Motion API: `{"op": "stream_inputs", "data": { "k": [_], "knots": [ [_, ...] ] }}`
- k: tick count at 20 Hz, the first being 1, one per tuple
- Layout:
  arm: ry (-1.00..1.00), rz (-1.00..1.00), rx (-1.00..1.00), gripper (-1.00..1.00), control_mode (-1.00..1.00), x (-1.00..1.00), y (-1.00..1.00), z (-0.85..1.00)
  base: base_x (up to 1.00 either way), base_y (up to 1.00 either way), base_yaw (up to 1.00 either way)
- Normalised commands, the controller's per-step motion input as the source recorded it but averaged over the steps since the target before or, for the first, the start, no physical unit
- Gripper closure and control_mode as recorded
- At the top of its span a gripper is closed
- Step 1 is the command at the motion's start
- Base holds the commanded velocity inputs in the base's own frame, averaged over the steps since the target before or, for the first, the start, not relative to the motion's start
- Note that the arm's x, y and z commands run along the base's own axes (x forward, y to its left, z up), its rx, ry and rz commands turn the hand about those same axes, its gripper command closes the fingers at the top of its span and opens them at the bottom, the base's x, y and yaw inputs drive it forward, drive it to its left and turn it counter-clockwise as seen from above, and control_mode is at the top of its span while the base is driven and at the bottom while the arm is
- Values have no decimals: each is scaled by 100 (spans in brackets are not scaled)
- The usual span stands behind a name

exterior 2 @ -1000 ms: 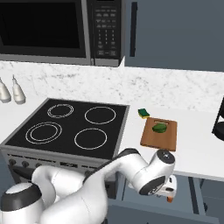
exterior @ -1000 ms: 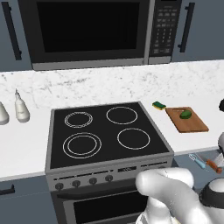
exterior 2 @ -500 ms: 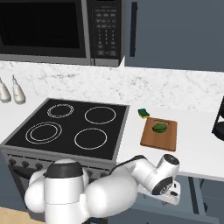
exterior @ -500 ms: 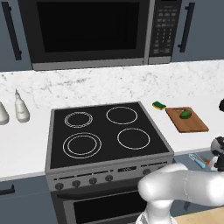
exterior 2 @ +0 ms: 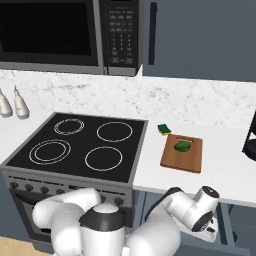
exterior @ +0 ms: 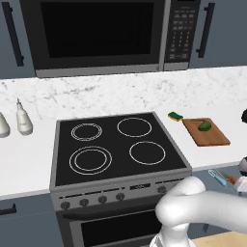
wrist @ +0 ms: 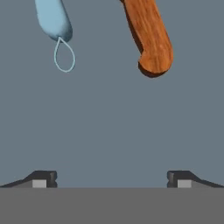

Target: Place the appropriate cutting tool for cutting the avocado skin on the cutting board.

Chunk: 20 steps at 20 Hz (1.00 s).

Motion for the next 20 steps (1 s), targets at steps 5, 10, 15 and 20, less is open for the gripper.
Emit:
{"op": "stream_inputs", "data": {
  "k": [5,10,15,20],
  "knots": [
    [0,0,2,-100,-100,-7,-21,-14,0,0,0],
    [3,0,0,-100,-100,-37,-20,-23,0,0,0],
    [8,-1,0,-100,-100,-50,-13,-35,0,0,0],
    [5,-2,1,-100,-100,-27,-1,-9,0,0,0]
  ]
}}
